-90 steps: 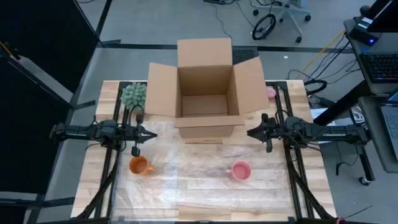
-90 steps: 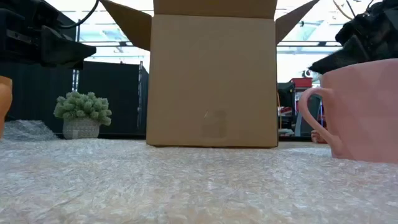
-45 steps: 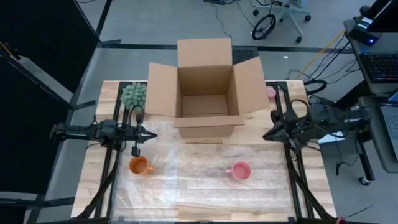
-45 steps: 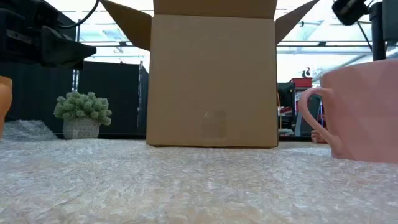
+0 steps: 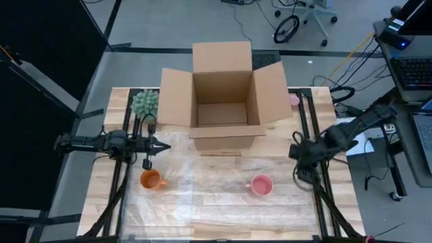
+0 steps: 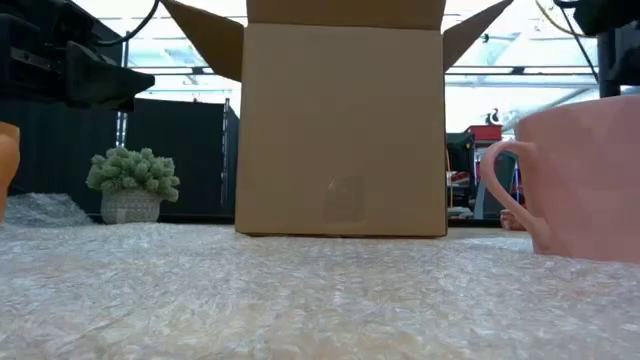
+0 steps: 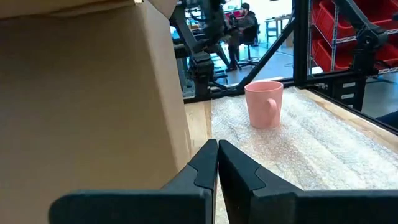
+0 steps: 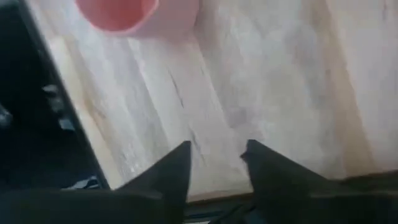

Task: Wrap mug
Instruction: Wrap the pink mug with bubble wrap

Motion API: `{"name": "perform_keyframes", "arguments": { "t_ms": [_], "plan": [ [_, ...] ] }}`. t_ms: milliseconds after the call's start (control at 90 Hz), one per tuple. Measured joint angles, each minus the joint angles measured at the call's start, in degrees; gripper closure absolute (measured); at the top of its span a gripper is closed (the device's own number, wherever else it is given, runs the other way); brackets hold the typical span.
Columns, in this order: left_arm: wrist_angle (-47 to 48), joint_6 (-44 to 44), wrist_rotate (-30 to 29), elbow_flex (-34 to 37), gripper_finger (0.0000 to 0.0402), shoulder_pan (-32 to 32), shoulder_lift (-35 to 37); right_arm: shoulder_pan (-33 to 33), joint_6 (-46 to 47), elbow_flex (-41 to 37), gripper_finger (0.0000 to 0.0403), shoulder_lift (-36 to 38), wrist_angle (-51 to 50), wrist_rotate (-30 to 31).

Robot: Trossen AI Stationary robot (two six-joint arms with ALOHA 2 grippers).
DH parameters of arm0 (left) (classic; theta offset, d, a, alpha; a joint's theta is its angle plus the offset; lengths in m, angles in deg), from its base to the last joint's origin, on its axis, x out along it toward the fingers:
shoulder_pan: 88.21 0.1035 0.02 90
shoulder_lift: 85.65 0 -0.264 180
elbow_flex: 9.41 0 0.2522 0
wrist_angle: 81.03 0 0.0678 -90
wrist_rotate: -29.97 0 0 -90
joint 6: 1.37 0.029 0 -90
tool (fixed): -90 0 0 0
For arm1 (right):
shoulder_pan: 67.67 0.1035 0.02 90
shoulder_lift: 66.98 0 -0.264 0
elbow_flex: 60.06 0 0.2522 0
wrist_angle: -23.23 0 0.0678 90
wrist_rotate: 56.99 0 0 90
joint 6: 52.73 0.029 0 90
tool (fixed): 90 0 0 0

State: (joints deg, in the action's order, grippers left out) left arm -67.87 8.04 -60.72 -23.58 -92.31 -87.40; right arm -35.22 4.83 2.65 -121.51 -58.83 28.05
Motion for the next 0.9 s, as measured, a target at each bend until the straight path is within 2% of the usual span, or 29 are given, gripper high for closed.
{"name": "perform_keyframes", "arguments": {
  "t_ms": [133,311,433,667,811,900],
  "plan": [
    [0.0,0.0,0.0,0.0,0.0401,0.0,0.0,7.0,7.8,-1.1,0.0181,-6.9,1.4,5.4],
    [0.0,0.0,0.0,0.0,0.0401,0.0,0.0,15.2,13.7,-6.4,0.0162,-15.0,10.4,5.5],
    [0.0,0.0,0.0,0.0,0.0401,0.0,0.0,20.2,15.3,-9.2,0.0168,-19.7,17.4,4.7],
    [0.0,0.0,0.0,0.0,0.0401,0.0,0.0,27.2,15.3,-11.7,0.0189,-27.3,19.7,4.7],
    [0.0,0.0,0.0,0.0,0.0401,0.0,0.0,29.0,10.9,-11.8,0.0204,-29.3,22.6,5.0],
    [0.0,0.0,0.0,0.0,0.0401,0.0,0.0,29.0,9.3,-11.9,0.0231,-29.0,23.6,5.1]
  ]
}}
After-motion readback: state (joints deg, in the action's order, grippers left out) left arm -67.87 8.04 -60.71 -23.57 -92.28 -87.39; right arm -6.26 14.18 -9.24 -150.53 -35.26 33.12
